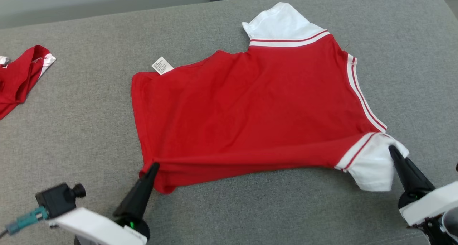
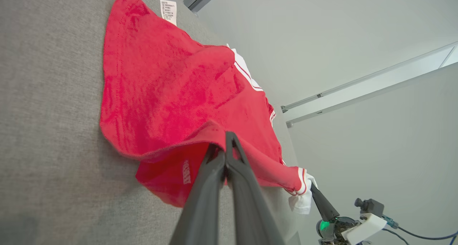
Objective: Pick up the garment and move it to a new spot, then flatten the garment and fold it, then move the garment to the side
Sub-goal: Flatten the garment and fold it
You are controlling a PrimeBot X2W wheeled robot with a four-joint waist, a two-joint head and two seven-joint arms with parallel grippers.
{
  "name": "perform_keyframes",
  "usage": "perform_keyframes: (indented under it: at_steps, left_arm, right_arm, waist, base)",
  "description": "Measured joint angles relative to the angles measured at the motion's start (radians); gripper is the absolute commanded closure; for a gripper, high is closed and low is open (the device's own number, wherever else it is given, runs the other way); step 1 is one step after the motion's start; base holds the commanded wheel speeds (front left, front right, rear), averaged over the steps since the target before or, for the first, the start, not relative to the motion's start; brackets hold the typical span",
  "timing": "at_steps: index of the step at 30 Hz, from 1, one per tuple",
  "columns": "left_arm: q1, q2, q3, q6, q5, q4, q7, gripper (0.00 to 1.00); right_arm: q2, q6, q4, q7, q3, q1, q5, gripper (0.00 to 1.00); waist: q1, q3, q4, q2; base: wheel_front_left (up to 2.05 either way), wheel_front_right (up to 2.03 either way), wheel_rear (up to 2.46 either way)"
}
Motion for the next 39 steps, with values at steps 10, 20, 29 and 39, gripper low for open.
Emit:
perform_keyframes:
  at_steps: [10, 20, 29, 39]
  left_arm:
    - [-0.297, 0.011, 0.017, 0.028, -0.001, 0.184, 0.100, 1.00]
    - [-0.475, 0.027, -0.031, 0.021, 0.069, 0.396, 0.141, 1.00]
    - [-0.430, 0.032, -0.046, 0.006, 0.108, 0.447, 0.086, 0.00]
    - [-0.279, 0.018, -0.079, 0.036, 0.119, 0.353, 0.054, 0.00]
  right_arm:
    - [0.040, 0.000, 0.047, 0.149, 0.013, -0.232, -0.088, 1.00]
    - [0.046, 0.000, 0.156, 0.113, 0.101, -0.400, -0.170, 1.00]
    - [0.013, 0.000, 0.240, -0.006, 0.143, -0.417, -0.250, 0.00]
    - [-0.060, 0.000, 0.218, 0.035, 0.092, -0.275, -0.289, 0.00]
  waist:
    - [0.0000, 0.049, -0.009, 0.0000]
    - [0.0000, 0.083, -0.020, 0.0000]
    - [0.0000, 0.054, -0.015, 0.0000]
    - [0.0000, 0.040, -0.003, 0.0000]
  base:
    - [0.00, 0.00, 0.00]
    - [0.00, 0.00, 0.00]
    - [0.00, 0.00, 0.00]
    - [0.00, 0.00, 0.00]
